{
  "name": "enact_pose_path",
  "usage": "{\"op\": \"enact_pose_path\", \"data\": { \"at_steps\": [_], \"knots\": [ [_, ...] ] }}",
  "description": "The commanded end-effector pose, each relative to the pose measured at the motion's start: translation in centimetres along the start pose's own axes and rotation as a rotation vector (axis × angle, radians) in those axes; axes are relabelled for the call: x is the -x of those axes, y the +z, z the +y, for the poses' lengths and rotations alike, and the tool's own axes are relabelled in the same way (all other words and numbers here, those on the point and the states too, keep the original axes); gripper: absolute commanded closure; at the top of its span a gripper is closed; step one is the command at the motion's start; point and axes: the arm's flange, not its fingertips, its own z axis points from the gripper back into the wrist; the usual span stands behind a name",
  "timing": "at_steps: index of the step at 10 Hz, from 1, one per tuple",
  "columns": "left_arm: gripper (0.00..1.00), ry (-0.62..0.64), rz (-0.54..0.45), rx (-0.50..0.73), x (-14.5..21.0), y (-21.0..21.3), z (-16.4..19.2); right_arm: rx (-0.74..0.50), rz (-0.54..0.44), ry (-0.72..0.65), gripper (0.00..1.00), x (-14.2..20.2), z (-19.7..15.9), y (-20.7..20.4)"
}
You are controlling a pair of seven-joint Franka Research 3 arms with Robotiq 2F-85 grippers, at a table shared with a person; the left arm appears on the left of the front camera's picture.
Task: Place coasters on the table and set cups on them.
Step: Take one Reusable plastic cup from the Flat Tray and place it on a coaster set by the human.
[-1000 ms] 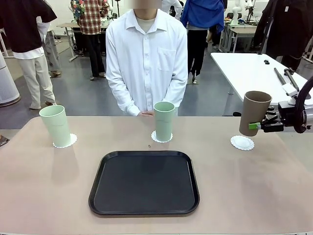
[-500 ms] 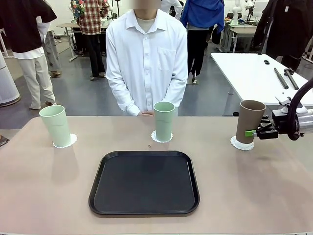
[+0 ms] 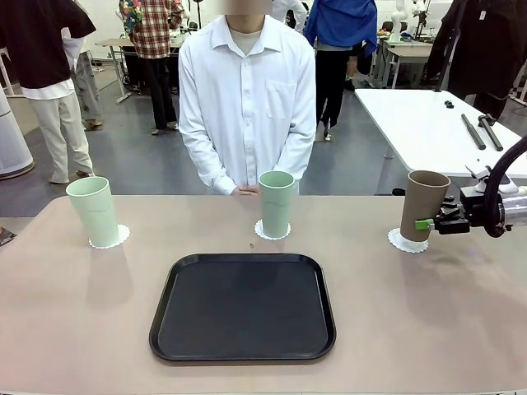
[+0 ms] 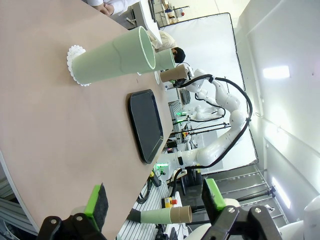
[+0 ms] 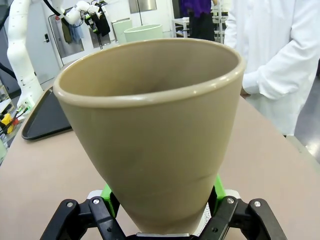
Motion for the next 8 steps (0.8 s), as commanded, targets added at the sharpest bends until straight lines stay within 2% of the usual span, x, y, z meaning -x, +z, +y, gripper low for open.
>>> {"op": "enact_pose_path", "data": {
  "at_steps": [1,6,8],
  "knots": [
    [0.00,0.008,0.000,-0.011,0.00,0.08,-0.20,-0.006,0.002,0.001,0.18,0.09,0.15,-0.23],
    [0.00,0.008,0.000,-0.011,0.00,0.08,-0.20,-0.003,0.003,0.000,0.18,0.05,0.04,-0.01],
    [0.00,0.008,0.000,-0.011,0.00,0.08,-0.20,-0.045,-0.060,0.004,0.18,0.30,-0.25,-0.16]
  ]
}}
